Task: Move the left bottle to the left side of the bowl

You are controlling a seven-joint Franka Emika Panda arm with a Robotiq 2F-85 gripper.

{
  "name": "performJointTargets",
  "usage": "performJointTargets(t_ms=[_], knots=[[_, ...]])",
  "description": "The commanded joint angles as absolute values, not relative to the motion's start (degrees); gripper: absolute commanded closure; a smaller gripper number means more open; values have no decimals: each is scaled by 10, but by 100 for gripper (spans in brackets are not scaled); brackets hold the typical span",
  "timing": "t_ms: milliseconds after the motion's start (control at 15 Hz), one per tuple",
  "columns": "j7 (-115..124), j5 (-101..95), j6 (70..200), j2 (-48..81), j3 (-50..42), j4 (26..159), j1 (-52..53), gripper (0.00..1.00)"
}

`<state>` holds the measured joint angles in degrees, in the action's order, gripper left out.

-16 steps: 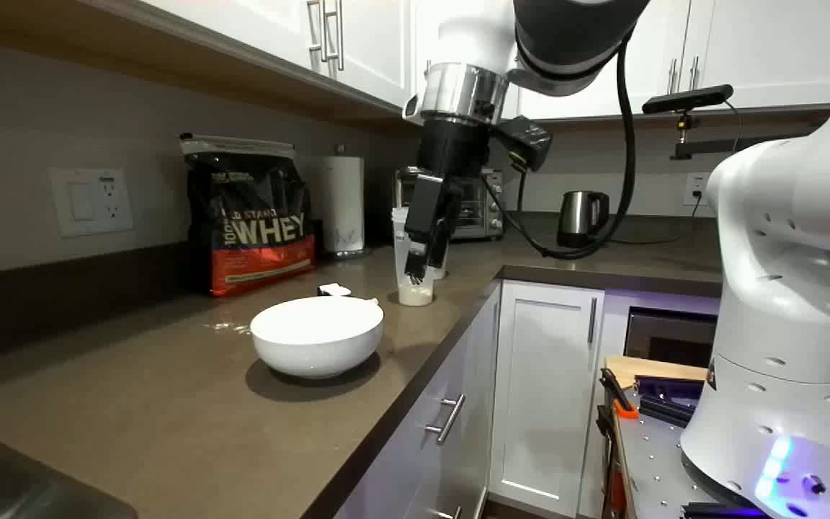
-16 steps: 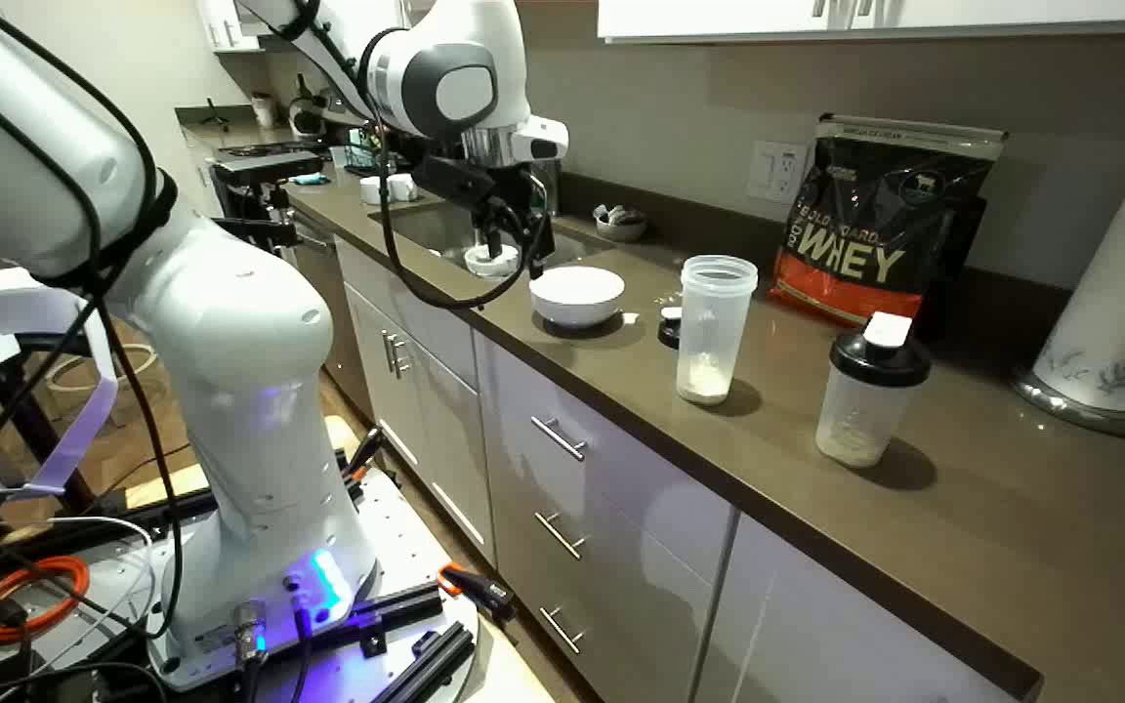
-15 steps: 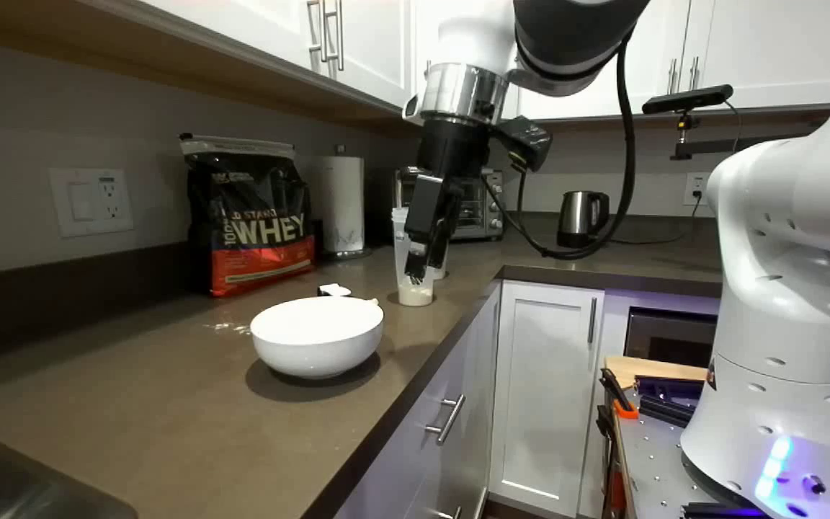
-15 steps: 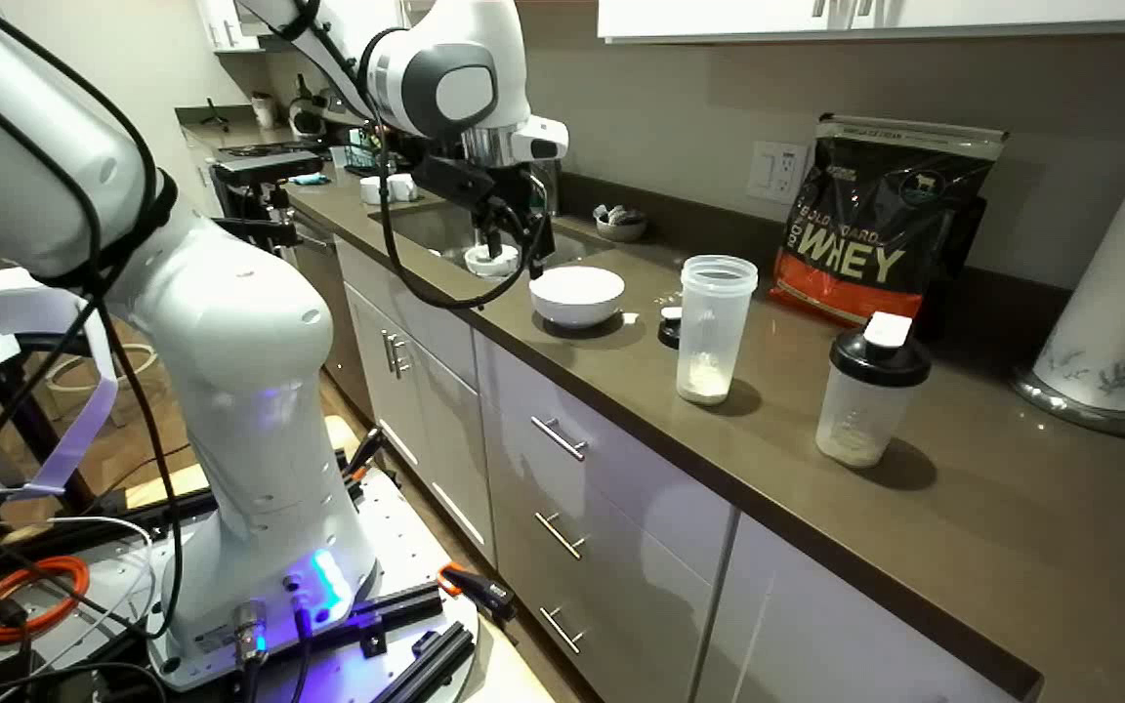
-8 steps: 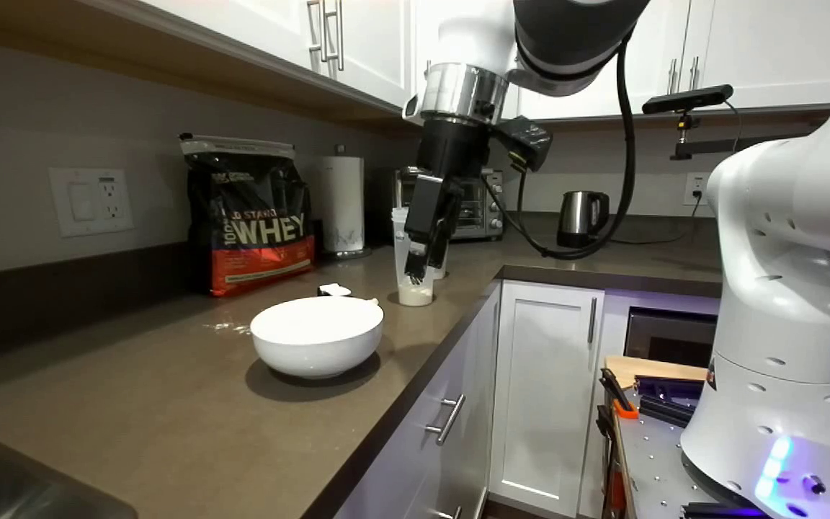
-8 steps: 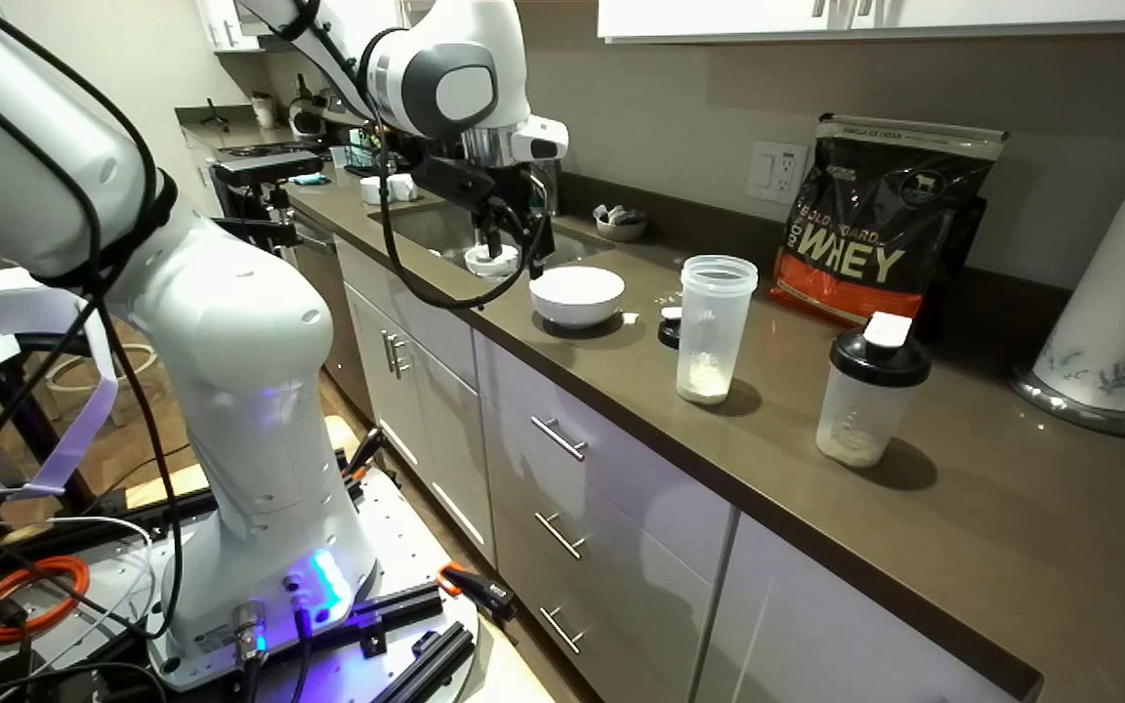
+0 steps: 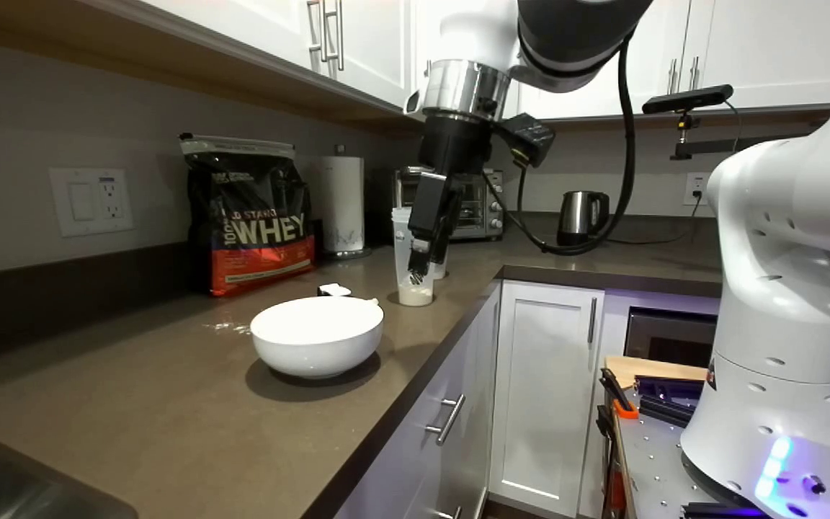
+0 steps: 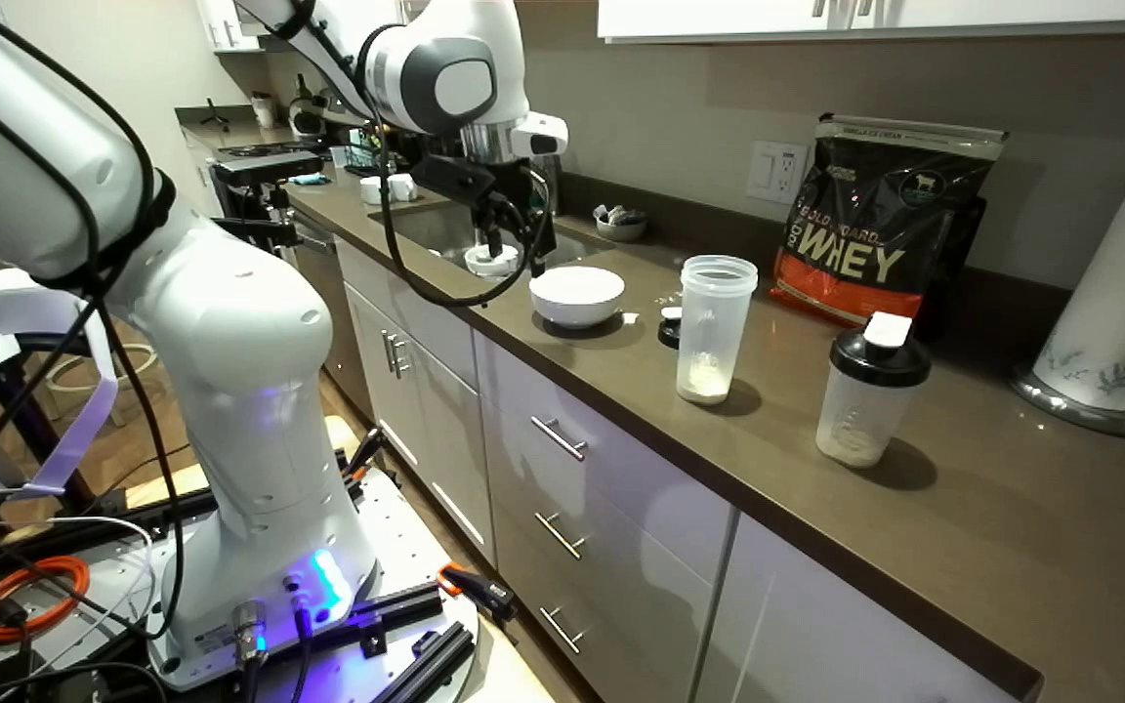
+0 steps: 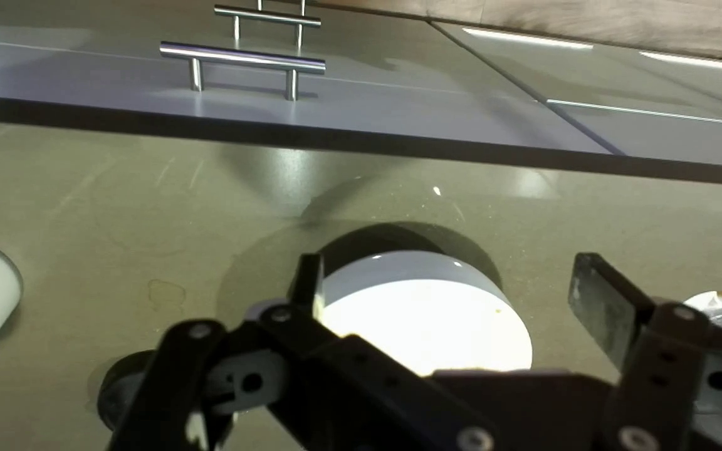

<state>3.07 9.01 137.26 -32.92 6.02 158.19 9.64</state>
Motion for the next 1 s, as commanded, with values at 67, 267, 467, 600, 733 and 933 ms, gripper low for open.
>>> performJointTargets(t_ms=[67, 267, 467, 600, 733, 933], knots=[[60, 17, 1296, -368, 78, 1564, 55, 0], [67, -32, 1248, -385, 79, 1540, 28, 0], [68, -61, 1225, -388, 72, 1506, 3, 0], [69, -73, 1222, -382, 66, 1486, -13, 0], [76, -86, 1227, -375, 62, 1470, -32, 0], [86, -96, 1228, -363, 49, 1448, -56, 0]])
